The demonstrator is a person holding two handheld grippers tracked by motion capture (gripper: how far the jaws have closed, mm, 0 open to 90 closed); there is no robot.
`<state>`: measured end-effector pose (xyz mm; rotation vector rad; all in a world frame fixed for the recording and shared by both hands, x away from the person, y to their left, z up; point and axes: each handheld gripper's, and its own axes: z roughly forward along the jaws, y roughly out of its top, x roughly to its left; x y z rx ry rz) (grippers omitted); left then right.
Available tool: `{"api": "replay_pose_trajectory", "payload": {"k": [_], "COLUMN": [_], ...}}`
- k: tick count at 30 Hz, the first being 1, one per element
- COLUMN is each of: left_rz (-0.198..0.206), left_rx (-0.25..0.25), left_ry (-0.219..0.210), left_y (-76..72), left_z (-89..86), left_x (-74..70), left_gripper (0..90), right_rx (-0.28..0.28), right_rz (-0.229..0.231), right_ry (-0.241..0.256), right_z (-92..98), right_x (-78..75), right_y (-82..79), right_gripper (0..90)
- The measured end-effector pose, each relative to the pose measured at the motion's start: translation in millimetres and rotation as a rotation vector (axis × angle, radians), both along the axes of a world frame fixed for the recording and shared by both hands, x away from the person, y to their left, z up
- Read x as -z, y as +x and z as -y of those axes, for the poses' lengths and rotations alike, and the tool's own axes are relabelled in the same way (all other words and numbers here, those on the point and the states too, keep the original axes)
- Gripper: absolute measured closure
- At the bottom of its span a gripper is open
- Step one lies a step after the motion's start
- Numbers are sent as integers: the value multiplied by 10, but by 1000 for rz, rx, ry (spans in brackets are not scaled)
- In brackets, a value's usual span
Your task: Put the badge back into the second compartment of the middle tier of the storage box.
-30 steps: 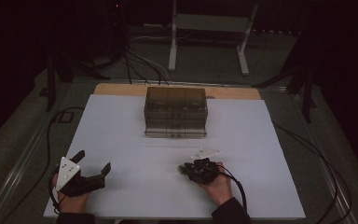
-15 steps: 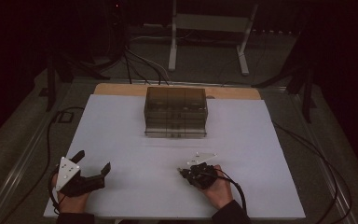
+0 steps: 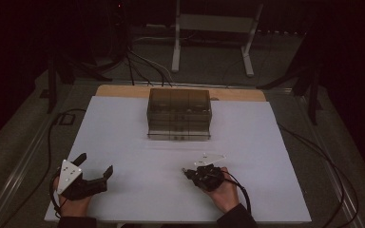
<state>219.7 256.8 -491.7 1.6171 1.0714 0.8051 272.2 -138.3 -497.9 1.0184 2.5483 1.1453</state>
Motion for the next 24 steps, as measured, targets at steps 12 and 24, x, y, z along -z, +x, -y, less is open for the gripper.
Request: {"api": "replay_pose_trajectory", "payload": {"k": [12, 24], "left_rz": [0, 0], "left_rx": [-2, -2], "left_ry": [0, 0], "left_y": [1, 2], "left_z": [-6, -5], "left_x": [2, 3], "left_gripper": [3, 3], "right_rx": [37, 74], "right_rz": [17, 37], "right_ry": [72, 114], "right_z": [61, 94], "right_x": [-176, -340], "right_y": [33, 100], "right_gripper": [867, 868]}}
